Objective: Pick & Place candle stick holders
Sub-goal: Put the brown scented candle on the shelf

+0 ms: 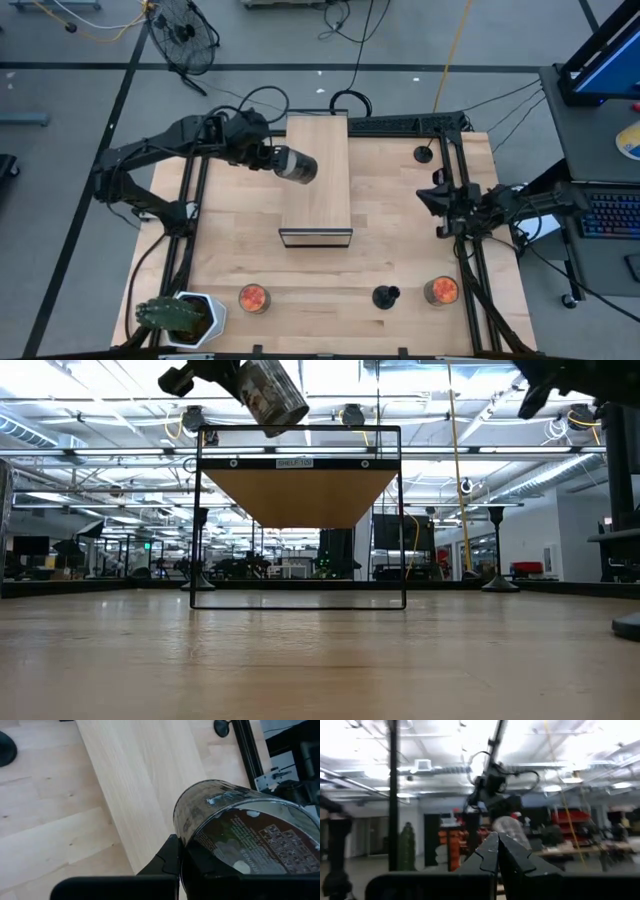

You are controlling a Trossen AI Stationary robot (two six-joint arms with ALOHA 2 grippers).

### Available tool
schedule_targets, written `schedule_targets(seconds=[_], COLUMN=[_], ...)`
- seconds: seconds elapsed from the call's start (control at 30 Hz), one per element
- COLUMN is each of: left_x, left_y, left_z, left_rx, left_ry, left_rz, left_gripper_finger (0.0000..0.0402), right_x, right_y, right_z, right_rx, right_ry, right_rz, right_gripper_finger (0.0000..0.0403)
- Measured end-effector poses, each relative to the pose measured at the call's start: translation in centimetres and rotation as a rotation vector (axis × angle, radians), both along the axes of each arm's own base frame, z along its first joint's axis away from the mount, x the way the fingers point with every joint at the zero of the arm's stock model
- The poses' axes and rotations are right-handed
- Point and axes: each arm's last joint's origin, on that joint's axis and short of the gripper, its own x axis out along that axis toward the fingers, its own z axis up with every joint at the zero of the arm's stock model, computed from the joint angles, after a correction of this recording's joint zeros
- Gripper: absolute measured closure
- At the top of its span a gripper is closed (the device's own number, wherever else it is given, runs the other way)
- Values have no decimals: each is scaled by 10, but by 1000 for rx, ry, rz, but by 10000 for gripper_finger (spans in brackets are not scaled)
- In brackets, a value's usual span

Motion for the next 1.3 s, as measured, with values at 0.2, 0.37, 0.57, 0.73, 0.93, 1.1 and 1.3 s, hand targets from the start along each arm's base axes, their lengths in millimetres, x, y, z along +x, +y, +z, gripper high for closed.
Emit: schedule_targets(seconds=[0.2, 0.37, 0.57, 0.73, 0.93, 1.1, 1.3], left_x=[2, 3, 4, 4, 5, 5, 7], left_y=[-7, -12, -17, -20, -20, -20, -20], left_z=[0, 0, 0, 0, 0, 0, 2], left_rx=[-8, -9, -5, 0, 5, 6, 18], left_ry=[-5, -5, -4, -3, -1, -2, -35], left_rz=[-10, -29, -49, -66, -75, -74, -80], left_gripper_finger=[402, 401, 401, 401, 401, 401, 401], right_x=[27, 60, 100, 128, 160, 185, 213], right_y=[4, 8, 5, 0, -6, -12, -20], right_z=[26, 46, 63, 73, 82, 82, 84], right_rx=[-15, -78, -106, -152, -197, -201, -212], right_ry=[92, 219, 356, 404, 431, 465, 501], right_rz=[-21, -41, -89, -134, -174, -186, -119], right_gripper_finger=[378, 316, 219, 143, 71, 34, 10])
